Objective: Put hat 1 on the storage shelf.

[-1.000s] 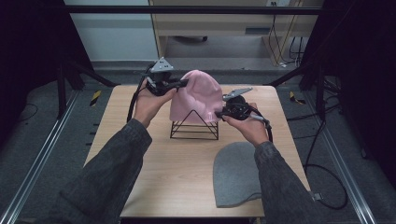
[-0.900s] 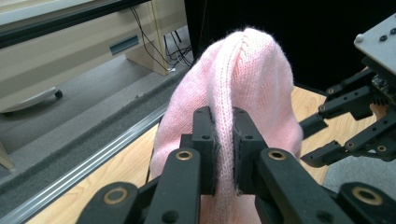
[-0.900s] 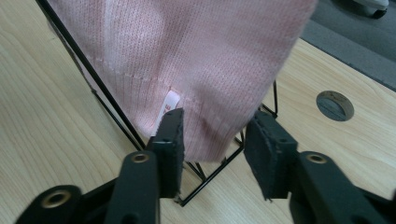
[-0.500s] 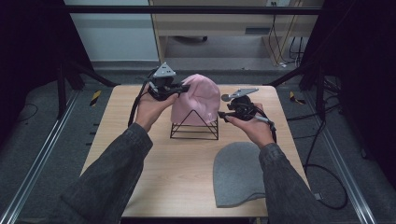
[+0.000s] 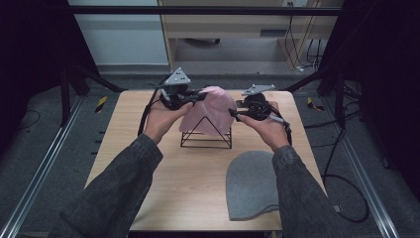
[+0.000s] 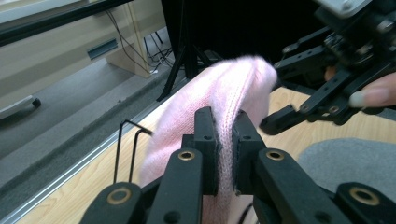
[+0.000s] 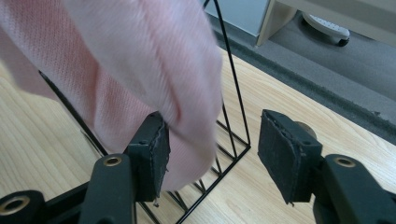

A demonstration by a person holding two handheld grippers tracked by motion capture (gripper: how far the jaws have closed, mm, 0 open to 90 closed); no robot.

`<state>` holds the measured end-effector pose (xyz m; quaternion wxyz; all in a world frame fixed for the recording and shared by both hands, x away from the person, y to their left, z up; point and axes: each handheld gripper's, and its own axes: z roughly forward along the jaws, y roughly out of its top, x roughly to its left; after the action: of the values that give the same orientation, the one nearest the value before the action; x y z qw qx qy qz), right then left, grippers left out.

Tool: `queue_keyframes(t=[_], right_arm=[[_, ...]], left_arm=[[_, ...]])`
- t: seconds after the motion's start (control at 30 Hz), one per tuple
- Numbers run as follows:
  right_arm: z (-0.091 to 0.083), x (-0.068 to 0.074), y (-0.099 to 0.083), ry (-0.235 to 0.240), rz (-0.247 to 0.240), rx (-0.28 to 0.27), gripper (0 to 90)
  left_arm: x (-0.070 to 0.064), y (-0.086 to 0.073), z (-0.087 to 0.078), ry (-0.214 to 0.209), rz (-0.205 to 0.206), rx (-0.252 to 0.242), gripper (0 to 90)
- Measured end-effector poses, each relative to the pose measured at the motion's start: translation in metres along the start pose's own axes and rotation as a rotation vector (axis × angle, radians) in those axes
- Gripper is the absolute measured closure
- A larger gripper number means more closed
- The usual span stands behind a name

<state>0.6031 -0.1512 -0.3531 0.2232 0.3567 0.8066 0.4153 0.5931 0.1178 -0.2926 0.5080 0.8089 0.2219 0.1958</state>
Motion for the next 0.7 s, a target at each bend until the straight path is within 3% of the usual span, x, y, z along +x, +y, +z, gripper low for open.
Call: queue_keyframes(t=[0.17,0.3,0.4,0.7], right_arm=[[-0.001,0.004,-0.001,0.01,-0.012,0.004,43.1],[-0.001,0.007,-0.005,0.025,-0.022,0.036,41.2],[-0.001,0.008,-0.011,0.027,-0.018,0.041,40.6],[-0.009,-0.001,-0.036,0.016,0.006,0.09,38.2]], left_arm=[[-0.001,0.001,-0.002,0.018,0.005,0.006,83.8],[0.006,-0.007,0.004,0.021,-0.022,0.038,83.8],[0.006,-0.015,0.01,0.037,-0.019,0.063,83.6],[0.009,-0.033,0.016,0.027,-0.034,0.108,82.3]])
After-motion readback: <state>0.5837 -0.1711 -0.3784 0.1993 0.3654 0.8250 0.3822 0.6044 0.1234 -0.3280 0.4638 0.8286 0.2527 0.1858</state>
